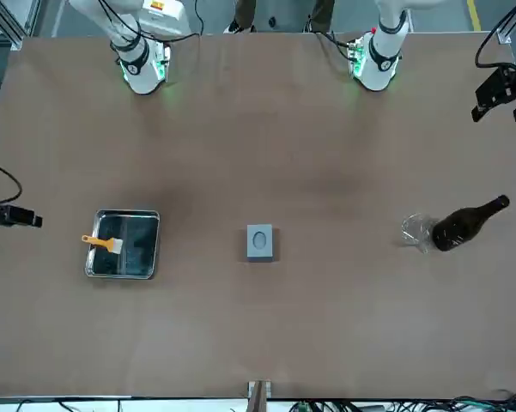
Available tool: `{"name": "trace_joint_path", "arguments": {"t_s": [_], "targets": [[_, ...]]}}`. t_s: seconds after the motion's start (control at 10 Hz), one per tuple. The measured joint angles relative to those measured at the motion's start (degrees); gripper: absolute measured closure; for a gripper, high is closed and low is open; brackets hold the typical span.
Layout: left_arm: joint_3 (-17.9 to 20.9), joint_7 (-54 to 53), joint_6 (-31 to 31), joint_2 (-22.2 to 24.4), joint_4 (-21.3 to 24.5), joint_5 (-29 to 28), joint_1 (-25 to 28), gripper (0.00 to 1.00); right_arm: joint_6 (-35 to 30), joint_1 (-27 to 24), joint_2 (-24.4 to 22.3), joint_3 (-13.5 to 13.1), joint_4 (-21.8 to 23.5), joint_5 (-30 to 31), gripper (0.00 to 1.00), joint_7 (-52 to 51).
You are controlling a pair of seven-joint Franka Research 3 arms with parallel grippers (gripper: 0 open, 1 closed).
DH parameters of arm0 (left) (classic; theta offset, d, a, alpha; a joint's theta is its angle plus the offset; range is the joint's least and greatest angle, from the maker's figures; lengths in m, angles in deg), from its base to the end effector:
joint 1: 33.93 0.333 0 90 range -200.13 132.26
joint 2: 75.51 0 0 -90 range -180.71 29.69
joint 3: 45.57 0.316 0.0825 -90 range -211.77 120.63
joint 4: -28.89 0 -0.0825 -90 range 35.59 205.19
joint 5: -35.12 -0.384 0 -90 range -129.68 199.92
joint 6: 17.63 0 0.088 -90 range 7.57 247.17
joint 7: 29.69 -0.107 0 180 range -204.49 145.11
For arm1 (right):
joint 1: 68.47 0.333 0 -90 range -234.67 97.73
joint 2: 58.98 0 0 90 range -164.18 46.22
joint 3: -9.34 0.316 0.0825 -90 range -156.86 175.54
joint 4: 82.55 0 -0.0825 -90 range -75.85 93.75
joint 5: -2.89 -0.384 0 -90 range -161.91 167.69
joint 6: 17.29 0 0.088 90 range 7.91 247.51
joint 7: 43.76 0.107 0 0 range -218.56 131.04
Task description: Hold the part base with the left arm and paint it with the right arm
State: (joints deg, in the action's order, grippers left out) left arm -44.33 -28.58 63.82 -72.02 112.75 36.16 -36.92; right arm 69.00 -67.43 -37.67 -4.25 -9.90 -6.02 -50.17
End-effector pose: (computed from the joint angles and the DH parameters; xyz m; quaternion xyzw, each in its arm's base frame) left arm 0.5176 -0.0175 0.6937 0.9999 -0.0070 0.0092 0.0099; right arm 0.6452 -0.0970 0.5407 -0.9963 0.0481 0.0556 0.0444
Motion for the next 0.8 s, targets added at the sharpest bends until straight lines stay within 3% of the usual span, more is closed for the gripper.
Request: {"name": "trace_joint_path", "arguments": {"t_s": [0.2,0.5,0.8], "targets": [[0.0,0.0,0.0,0.0,0.0,0.0,0.1,0.03,-0.2,-0.5,-7.8,5.4,4.5,4.6,0.00,5.0],[0.0,0.0,0.0,0.0,0.0,0.0,0.1,0.03,-2.7,-1.5,-20.4,9.6,10.9,5.7,0.00,10.9],[0.1,0.0,-0.1,-0.2,0.0,0.0,0.1,0.03,-1.1,-3.9,-23.8,12.6,14.5,7.5,0.00,11.5]]}}
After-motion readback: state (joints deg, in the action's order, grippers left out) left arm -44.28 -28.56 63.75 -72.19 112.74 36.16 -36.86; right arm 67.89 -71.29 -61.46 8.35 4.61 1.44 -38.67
